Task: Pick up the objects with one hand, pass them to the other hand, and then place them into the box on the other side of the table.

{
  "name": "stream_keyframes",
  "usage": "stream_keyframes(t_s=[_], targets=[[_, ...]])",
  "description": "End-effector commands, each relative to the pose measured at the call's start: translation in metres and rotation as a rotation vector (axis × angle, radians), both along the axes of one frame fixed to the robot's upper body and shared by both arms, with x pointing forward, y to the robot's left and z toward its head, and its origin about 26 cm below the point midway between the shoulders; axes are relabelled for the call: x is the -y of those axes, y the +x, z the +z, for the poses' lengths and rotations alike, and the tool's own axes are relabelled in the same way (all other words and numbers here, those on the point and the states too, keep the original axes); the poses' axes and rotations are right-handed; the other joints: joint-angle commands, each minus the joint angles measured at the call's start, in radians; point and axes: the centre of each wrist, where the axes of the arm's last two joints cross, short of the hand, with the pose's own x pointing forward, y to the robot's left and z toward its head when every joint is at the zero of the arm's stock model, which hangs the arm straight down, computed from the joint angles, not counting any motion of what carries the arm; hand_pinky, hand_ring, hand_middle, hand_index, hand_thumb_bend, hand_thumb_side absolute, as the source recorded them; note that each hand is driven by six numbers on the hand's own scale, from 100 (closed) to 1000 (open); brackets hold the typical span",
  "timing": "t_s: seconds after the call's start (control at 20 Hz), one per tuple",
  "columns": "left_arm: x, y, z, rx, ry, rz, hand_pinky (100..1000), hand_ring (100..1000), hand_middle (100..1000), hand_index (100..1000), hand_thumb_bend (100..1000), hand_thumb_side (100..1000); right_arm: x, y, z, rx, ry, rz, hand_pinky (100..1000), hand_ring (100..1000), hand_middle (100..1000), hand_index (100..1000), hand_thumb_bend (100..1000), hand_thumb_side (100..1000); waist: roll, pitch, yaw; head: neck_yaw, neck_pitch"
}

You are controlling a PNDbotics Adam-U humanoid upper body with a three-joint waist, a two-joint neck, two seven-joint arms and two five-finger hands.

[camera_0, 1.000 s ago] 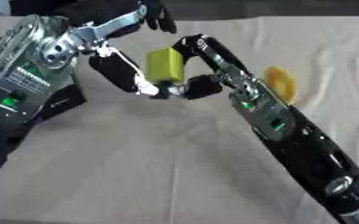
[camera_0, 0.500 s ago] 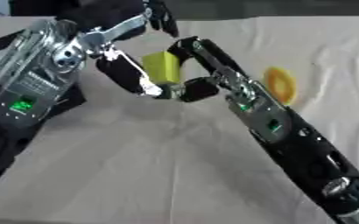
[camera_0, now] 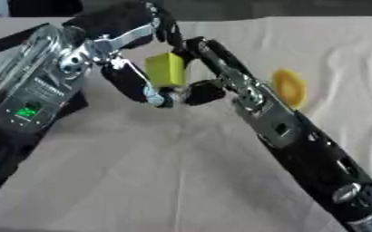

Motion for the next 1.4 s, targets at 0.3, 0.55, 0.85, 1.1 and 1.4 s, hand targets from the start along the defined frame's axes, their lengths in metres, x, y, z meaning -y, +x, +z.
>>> stream_keyframes(t_s=[0.3,0.55,0.85,1.1,1.4], targets=[[0.002,0.001,0.004,0.057,-0.015,0.031,770,706,634,688,628,181,0.002,-0.003,0.011,0.04,0.001,0.015,802,583,524,537,465,100,0.012,-0.024,0.0,0.005,0.006],[0.003,0.001,0.003,0.064,-0.031,0.046,759,684,610,664,605,199,0.002,-0.003,0.011,0.041,-0.001,0.013,798,582,523,536,466,100,0.012,-0.022,0.001,0.006,0.006],[0.004,0.005,-0.002,0.047,-0.009,0.065,751,675,603,653,631,198,0.001,-0.004,0.012,0.059,0.001,0.009,798,583,524,536,464,100,0.011,-0.021,0.001,0.007,0.006],[0.006,0.01,-0.008,0.047,0.016,0.088,747,671,601,652,636,200,0.001,-0.004,0.011,0.072,0.005,0.0,797,584,526,538,462,100,0.012,-0.021,0.001,0.008,0.006],[0.007,0.015,-0.013,0.047,0.025,0.106,743,665,595,647,639,210,-0.001,-0.004,0.011,0.082,0.006,0.001,795,584,527,541,464,100,0.012,-0.022,0.002,0.008,0.006]])
